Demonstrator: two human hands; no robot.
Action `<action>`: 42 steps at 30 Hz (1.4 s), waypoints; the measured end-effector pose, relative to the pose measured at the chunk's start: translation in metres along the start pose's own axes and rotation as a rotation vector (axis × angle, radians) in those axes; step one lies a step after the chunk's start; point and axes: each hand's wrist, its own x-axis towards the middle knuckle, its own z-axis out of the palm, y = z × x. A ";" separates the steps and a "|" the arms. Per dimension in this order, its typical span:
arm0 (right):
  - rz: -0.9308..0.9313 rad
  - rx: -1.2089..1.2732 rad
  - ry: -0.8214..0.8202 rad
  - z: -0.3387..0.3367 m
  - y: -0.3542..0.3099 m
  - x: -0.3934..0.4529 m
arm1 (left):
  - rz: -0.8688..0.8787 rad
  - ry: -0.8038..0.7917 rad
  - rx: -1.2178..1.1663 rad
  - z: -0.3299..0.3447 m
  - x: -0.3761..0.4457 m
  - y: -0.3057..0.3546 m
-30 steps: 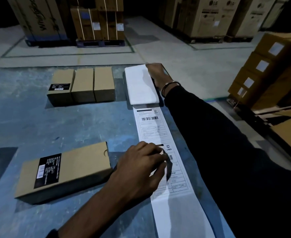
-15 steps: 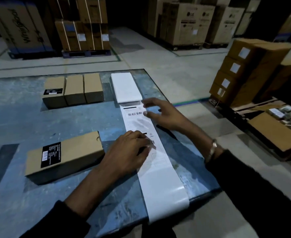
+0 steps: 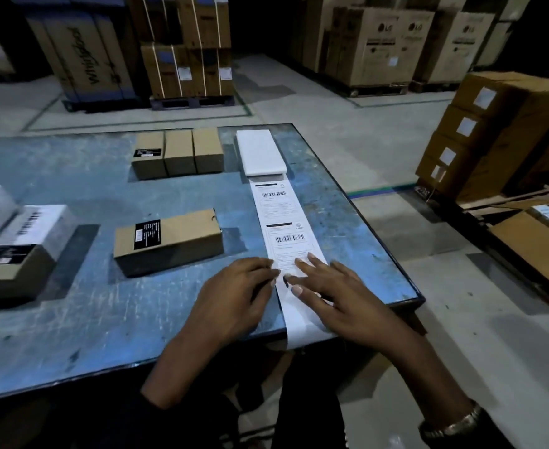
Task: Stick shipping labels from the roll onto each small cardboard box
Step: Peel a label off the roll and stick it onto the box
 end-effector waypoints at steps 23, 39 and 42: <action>-0.168 0.047 0.244 0.025 0.009 -0.044 | -0.725 0.099 -0.943 0.031 -0.105 0.101; -0.206 0.116 0.296 0.026 0.003 -0.040 | -0.682 0.210 -1.142 0.035 -0.089 0.098; -0.216 0.126 0.328 0.028 -0.002 -0.038 | -0.656 0.206 -1.146 0.034 -0.089 0.097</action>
